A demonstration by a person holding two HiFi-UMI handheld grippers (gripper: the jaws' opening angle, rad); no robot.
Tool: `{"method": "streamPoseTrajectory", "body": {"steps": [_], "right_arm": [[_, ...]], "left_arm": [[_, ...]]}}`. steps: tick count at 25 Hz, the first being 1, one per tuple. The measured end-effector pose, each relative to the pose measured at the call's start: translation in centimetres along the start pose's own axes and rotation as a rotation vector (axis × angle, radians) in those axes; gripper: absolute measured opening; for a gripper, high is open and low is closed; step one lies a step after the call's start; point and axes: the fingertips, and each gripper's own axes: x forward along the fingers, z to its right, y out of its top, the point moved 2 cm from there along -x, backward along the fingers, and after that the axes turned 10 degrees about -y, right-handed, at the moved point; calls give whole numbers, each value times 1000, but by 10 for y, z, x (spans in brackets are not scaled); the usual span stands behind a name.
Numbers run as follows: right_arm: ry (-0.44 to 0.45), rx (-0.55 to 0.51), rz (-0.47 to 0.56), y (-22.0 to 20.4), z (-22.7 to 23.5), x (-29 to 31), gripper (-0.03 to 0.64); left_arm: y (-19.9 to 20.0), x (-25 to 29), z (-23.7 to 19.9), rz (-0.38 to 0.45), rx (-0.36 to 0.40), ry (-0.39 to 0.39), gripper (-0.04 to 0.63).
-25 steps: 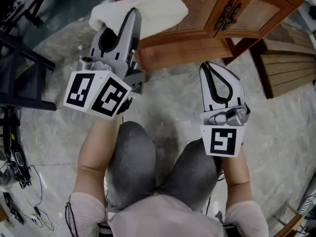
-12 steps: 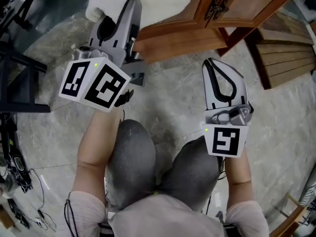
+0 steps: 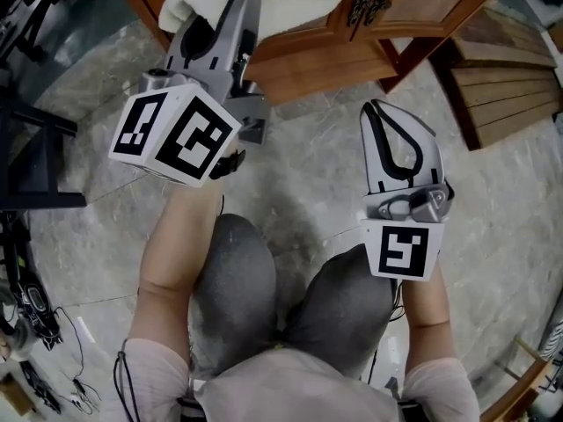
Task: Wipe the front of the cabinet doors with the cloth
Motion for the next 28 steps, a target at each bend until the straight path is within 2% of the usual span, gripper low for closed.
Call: {"method": "streamPoseTrajectory", "body": {"steps": [18,25,28], "right_arm": [[-34,-7,-40,-37,26,-19,48],[-24,1,-22,-39,18,-16,48],[-6,4,-4,-30,3,-10,48]], "left_arm": [[-35,52,19,-10,-48,-50,60],[-20,18,35,-25,-31,-96,60],[-7,-18,32,-31,-14,-80,60]]}}
